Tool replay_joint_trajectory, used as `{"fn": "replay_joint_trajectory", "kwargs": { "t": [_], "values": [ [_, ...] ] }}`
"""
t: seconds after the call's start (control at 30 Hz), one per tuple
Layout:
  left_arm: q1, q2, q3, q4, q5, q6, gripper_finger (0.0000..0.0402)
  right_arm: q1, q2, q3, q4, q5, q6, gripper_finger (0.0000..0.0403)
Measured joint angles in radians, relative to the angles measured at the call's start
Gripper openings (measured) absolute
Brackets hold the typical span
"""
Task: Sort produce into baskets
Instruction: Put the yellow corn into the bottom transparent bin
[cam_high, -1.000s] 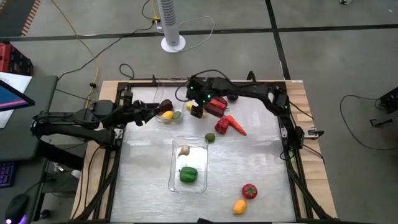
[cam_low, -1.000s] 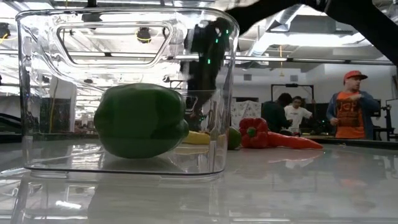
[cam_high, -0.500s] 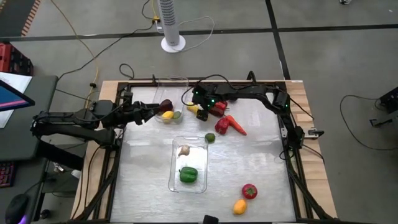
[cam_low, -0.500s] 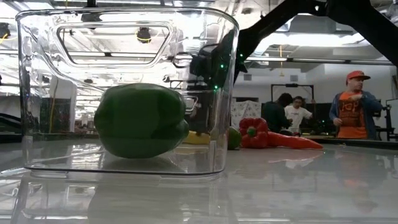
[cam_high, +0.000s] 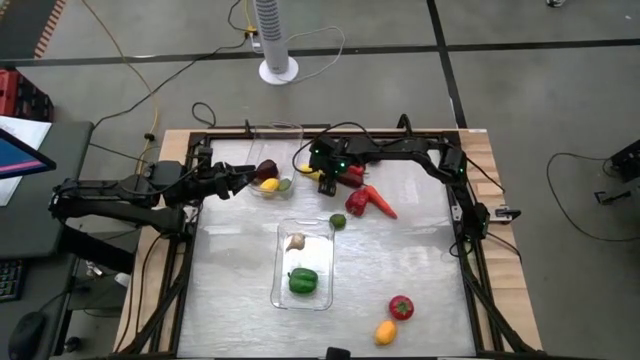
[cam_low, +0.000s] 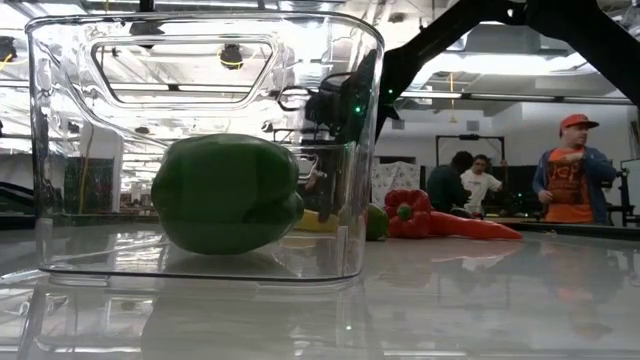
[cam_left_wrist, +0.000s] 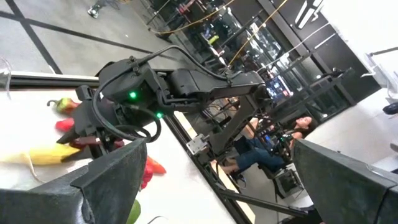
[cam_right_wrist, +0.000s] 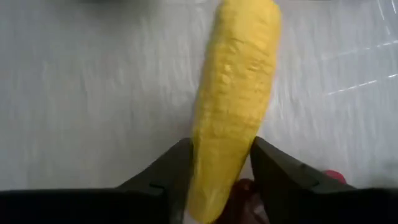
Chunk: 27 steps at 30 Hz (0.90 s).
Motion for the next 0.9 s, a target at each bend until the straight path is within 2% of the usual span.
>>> {"fn": "replay_joint_trajectory", "kwargs": {
  "t": [0.13, 0.23, 0.37, 0.5, 0.77, 0.9],
  "values": [
    [0.000, 0.000, 0.000, -0.001, 0.001, 0.000, 0.0386, 0.000, -0.001, 0.001, -0.021, 0.003, -0.019, 0.0116],
    [0.000, 0.000, 0.000, -0.001, 0.012, 0.001, 0.0386, 0.001, -0.002, 0.002, -0.042, 0.003, -0.020, 0.0098],
    [0.000, 0.000, 0.000, -0.001, 0.037, 0.001, 0.0386, 0.010, -0.001, 0.042, -0.134, 0.009, 0.003, 0.0099],
    [0.000, 0.000, 0.000, -0.008, 0.046, 0.002, 0.0387, 0.026, -0.001, 0.146, -0.262, 0.026, 0.011, 0.0102],
    [0.000, 0.000, 0.000, -0.028, 0.036, 0.038, 0.0387, 0.064, -0.006, 0.398, -0.588, 0.200, 0.183, 0.0102],
    [0.000, 0.000, 0.000, -0.029, 0.036, 0.054, 0.0387, 0.093, -0.006, 0.493, -0.714, 0.202, 0.232, 0.0102]
  ]
}}
